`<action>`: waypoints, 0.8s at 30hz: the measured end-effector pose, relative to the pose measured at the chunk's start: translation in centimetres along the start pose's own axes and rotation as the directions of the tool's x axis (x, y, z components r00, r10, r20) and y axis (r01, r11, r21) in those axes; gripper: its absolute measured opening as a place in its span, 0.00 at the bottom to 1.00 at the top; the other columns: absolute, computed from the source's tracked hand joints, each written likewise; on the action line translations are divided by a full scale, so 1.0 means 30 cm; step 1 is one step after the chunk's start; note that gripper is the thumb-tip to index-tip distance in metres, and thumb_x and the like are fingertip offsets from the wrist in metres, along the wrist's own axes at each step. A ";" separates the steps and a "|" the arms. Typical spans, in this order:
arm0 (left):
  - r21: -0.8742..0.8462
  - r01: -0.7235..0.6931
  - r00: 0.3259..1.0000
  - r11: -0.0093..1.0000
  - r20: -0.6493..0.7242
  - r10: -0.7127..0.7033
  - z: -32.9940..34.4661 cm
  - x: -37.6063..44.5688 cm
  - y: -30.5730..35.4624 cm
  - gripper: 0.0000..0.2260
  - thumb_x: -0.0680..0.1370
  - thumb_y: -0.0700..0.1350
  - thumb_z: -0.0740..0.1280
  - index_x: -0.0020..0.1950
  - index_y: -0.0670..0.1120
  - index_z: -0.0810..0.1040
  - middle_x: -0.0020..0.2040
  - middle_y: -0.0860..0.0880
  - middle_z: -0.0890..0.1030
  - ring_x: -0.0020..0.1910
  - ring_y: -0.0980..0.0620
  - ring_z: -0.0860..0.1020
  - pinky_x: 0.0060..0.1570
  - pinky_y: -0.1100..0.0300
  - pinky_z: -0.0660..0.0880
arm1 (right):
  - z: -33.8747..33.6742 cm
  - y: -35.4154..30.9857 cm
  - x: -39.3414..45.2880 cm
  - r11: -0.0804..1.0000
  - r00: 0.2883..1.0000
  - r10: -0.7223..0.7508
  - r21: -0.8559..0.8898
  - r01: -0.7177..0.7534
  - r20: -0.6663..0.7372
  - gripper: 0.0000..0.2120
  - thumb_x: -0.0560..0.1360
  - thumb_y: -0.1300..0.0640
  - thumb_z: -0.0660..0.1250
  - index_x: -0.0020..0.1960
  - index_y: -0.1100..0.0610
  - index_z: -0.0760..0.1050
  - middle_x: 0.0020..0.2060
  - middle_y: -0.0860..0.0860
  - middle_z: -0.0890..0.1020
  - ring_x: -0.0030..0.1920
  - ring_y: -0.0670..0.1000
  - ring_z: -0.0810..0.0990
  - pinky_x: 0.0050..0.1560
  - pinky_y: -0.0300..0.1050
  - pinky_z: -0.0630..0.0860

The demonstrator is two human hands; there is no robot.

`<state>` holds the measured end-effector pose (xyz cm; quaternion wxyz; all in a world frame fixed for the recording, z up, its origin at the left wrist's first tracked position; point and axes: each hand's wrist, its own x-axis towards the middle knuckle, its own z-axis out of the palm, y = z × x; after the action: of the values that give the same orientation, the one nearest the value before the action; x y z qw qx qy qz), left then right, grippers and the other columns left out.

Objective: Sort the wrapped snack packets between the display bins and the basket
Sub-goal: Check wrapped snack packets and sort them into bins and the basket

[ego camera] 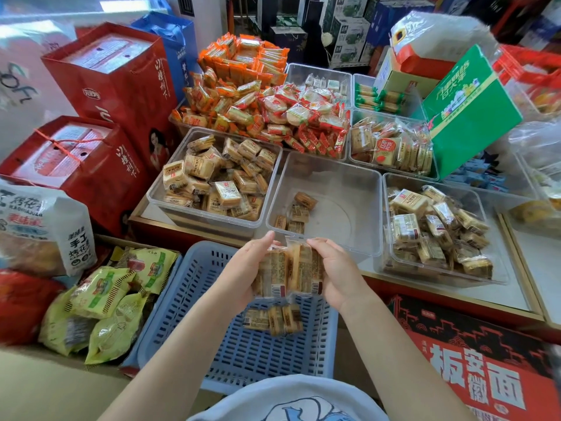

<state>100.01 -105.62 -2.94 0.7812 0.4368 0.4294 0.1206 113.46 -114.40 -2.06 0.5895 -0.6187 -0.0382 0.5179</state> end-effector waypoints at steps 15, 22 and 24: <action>0.062 -0.140 0.990 0.988 0.019 0.139 -0.031 0.027 -0.037 0.28 0.67 0.57 0.77 0.59 0.40 0.80 0.51 0.40 0.87 0.50 0.43 0.86 0.51 0.49 0.81 | -0.023 0.002 -0.022 0.921 0.984 0.041 -0.388 0.030 0.175 0.54 0.64 0.38 0.80 0.77 0.30 0.47 0.79 0.56 0.61 0.76 0.60 0.64 0.75 0.64 0.59; -0.038 -0.021 1.000 0.999 -0.021 0.020 -0.015 0.038 -0.021 0.27 0.71 0.68 0.67 0.56 0.48 0.82 0.46 0.48 0.88 0.45 0.49 0.85 0.45 0.55 0.80 | -0.041 0.013 -0.002 0.985 0.975 0.097 -0.159 -0.066 0.199 0.39 0.73 0.57 0.76 0.75 0.45 0.57 0.63 0.59 0.78 0.57 0.56 0.84 0.50 0.48 0.81; -0.068 -0.009 0.999 0.998 0.046 0.012 -0.024 0.033 -0.020 0.25 0.70 0.67 0.74 0.55 0.48 0.80 0.45 0.48 0.85 0.41 0.49 0.82 0.42 0.59 0.78 | -0.037 0.007 0.004 0.995 0.985 0.080 -0.078 -0.069 0.155 0.31 0.76 0.60 0.73 0.72 0.51 0.60 0.60 0.60 0.78 0.52 0.56 0.82 0.45 0.47 0.80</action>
<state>99.93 -104.99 -4.15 0.8046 0.4150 0.4047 0.1289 114.15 -115.17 -2.55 0.5419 -0.5977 -0.0805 0.5854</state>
